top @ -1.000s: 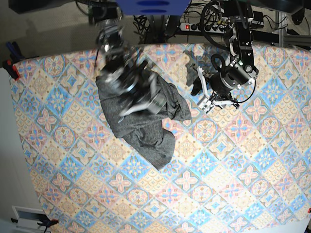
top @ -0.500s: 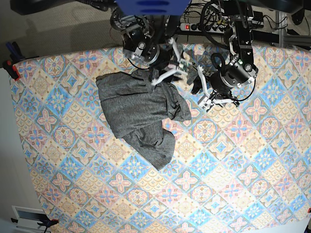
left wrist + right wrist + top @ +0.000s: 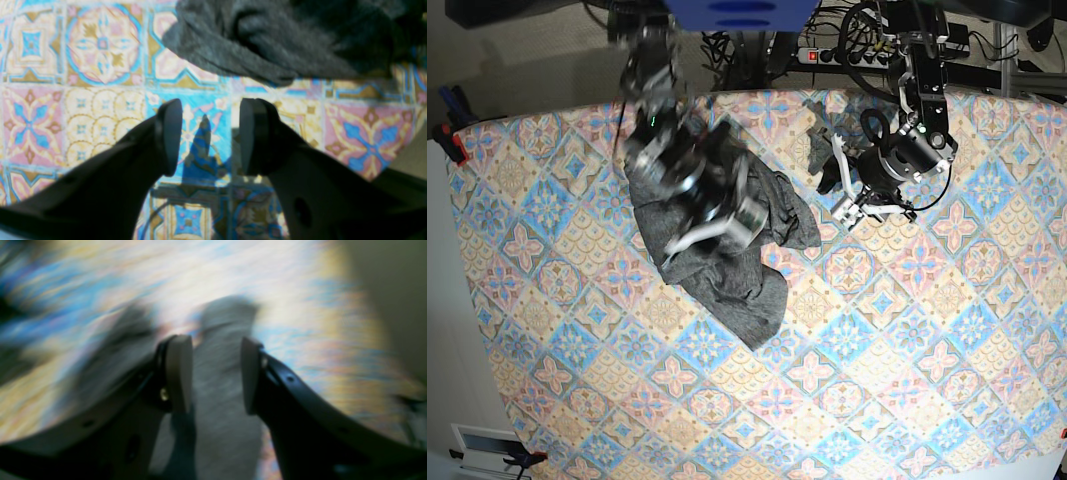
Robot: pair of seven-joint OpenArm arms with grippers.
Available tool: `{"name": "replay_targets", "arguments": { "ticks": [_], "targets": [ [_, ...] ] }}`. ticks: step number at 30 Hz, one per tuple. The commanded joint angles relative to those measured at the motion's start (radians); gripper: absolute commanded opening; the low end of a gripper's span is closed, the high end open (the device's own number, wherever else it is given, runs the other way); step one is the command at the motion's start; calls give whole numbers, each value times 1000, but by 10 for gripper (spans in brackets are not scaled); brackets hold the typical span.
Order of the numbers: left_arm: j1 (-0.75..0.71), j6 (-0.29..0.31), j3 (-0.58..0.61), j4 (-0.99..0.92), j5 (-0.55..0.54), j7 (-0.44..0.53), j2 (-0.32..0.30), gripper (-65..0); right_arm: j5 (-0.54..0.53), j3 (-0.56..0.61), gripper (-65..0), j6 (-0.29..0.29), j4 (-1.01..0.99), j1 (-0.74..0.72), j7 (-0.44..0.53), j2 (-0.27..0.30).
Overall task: Layout the t-shirt on the table in an organized manner, then fold the t-shirt properly
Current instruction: 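Regrasp the shirt with the right gripper and drag it aside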
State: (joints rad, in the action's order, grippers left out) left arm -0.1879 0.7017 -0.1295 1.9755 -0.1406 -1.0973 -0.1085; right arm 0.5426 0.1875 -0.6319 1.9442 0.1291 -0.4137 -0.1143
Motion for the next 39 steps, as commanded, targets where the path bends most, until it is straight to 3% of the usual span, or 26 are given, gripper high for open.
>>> {"name": "replay_targets", "arguments": {
  "ticks": [1, 13, 19, 24, 39],
  "targets": [
    [9, -4, -2, 15, -11, 18, -4, -393, -13, -15, -420, -16, 13, 14, 3, -2],
    [11, -4, -2, 15, -11, 19, -4, -393, -14, -159, -420, -21, -167, -72, 11, -2],
    [14, -4, -2, 15, -9, 19, -4, -393, -14, -161, -420, -21, -257, -65, 65, 0],
    [15, -4, -2, 15, -9, 19, -6, -393, -14, -167, -420, -21, -251, -30, 74, 46],
    [34, -4, -2, 15, -9, 16, -6, -393, -13, -167, -422, -21, -391, -9, 74, 49]
  ]
}}
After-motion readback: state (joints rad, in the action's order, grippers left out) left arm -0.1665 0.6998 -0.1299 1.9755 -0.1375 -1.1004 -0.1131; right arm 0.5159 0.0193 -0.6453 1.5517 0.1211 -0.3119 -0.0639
